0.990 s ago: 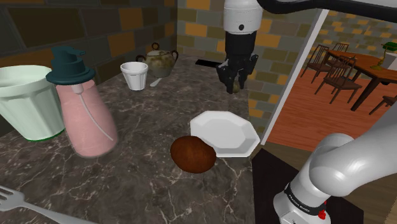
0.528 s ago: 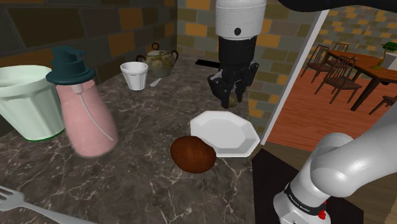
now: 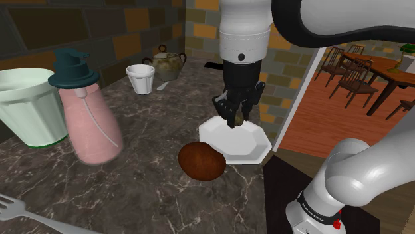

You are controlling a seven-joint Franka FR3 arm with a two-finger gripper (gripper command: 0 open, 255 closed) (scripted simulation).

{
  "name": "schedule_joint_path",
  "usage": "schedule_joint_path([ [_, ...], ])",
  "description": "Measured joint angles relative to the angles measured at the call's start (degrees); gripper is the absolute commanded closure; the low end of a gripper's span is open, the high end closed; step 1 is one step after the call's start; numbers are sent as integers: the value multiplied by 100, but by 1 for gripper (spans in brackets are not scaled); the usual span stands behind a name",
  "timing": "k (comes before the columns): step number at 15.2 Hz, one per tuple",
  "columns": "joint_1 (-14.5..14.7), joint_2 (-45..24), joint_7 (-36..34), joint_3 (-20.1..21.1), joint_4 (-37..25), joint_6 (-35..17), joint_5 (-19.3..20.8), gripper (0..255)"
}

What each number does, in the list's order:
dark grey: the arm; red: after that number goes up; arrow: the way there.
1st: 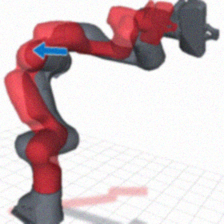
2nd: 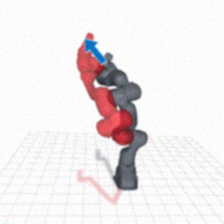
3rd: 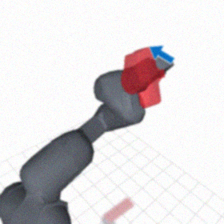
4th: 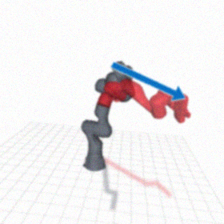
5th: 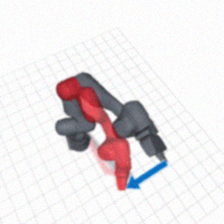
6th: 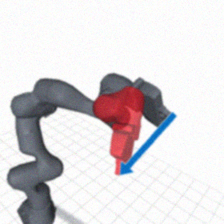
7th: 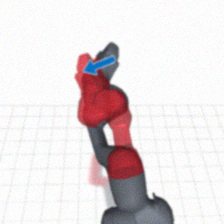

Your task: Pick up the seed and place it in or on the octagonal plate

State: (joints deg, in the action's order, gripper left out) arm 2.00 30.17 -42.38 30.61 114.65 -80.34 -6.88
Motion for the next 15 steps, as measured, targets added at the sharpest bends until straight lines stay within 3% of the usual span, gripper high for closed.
schedule_joint_path([
  [6,48,112,-3,40,528,-425,-70,255],
  [12,59,136,-4,48,627,-501,-85,255],
  [13,59,136,-5,48,627,-502,-85,0],
  [15,59,136,-5,48,627,-502,-85,0],
])
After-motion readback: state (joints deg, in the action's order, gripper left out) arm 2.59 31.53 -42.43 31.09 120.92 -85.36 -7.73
